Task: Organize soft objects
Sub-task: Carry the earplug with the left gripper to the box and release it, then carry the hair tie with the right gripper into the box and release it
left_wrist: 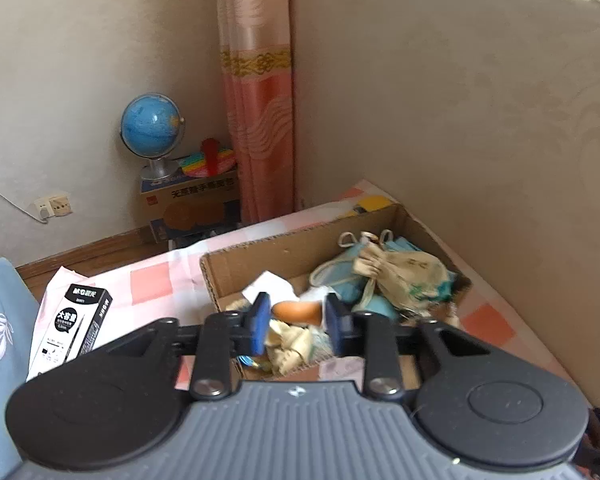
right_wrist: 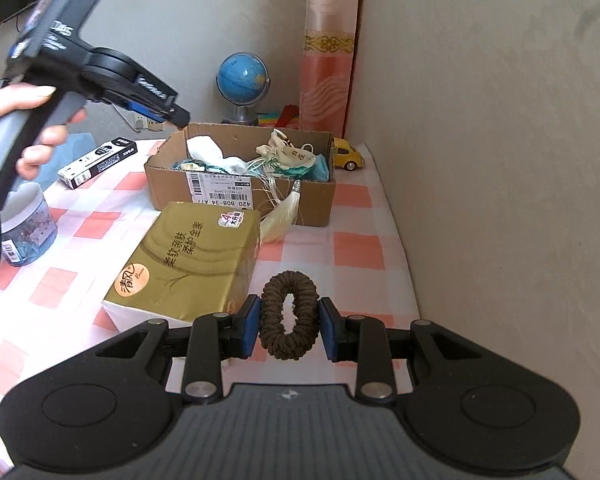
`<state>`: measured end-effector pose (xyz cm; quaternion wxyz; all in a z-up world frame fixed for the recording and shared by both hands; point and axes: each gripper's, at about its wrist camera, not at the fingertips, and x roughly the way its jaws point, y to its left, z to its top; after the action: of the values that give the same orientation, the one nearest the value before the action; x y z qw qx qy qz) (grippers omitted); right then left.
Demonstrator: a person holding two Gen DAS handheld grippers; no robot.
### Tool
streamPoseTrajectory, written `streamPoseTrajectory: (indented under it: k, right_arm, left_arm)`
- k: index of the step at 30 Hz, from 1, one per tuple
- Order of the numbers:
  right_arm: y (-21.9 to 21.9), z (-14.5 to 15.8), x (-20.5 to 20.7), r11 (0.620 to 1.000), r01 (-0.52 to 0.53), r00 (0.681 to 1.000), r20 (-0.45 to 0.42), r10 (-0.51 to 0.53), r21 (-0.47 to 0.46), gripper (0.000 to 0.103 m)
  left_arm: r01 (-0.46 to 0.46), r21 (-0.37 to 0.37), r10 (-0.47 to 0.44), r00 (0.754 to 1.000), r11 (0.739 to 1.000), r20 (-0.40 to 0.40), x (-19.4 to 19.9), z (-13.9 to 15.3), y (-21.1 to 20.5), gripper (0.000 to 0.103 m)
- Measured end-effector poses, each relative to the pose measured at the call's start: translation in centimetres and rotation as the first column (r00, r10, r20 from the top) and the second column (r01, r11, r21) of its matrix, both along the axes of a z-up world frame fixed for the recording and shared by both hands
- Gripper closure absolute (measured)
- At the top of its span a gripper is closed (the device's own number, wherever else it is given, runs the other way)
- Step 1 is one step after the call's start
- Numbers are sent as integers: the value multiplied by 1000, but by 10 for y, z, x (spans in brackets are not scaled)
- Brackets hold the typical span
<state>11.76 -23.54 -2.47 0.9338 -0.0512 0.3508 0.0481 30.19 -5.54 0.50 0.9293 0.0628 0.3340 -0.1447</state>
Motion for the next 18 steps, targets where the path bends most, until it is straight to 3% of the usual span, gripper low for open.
streamPoseTrajectory:
  k: [1,3,5,9,18]
  right_arm:
    - [0,0,1,1000,-1,1000,0,1,0,67]
    - [1,2,2,1000,-1,1000,1,1,-2,67]
    - [1,3,3,1000,-3,1000,2,3,0,67]
    - [1,9,7,1000,-9,1000,9,9,14,67]
    - [11,37,35,998,-48,998,51,46,49,67]
  left_arm:
    - [-14,-1,14,1000,1000,-2,2,0,1,52]
    - [-41,-19,41,999,999,8,-1,2,7,27]
    - [-62,-24,62,998,998,27,-8,7,13,15]
    - [-97,-13,98,994,995,41,-33,22,24,5]
    - [-171,20,170,983,985,66,-104,37,40,2]
